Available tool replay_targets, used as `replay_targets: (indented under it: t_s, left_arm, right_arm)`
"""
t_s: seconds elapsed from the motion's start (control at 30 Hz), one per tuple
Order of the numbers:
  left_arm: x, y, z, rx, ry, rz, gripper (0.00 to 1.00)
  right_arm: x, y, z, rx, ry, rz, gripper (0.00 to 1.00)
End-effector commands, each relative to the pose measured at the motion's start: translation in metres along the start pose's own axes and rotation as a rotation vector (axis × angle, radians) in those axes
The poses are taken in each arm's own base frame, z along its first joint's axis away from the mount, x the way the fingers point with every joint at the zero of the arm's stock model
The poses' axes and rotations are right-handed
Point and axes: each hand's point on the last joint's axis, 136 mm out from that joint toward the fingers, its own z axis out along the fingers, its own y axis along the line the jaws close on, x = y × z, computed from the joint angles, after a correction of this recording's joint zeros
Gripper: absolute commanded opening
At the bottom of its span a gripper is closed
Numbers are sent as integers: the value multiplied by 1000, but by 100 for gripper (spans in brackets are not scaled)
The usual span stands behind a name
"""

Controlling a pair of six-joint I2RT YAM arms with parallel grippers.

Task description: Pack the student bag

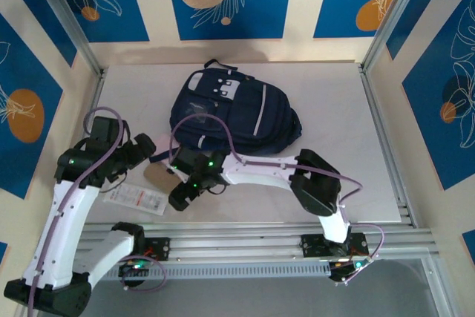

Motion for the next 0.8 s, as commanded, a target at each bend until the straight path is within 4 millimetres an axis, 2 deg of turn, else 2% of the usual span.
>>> replay_targets:
  t_s: [0.0, 0.23, 0.37, 0.5, 0.77]
  left_arm:
    - [1, 2, -11, 21, -13, -3, 97]
    - [2, -3, -14, 55, -15, 37, 97]
    - [0, -8, -15, 86, -22, 44, 97]
    - [2, -12, -10, 104, -12, 41, 97]
    - [-1, -22, -1, 134, -11, 38, 96]
  right_arm:
    - [0, 7, 5, -26, 49, 43, 95]
    - [12, 1, 42, 13, 125, 91, 94]
    - [11, -6, 55, 51, 138, 88, 93]
    - [3, -10, 63, 81, 133, 72, 91]
    - [-28, -20, 67, 152, 83, 15, 86]
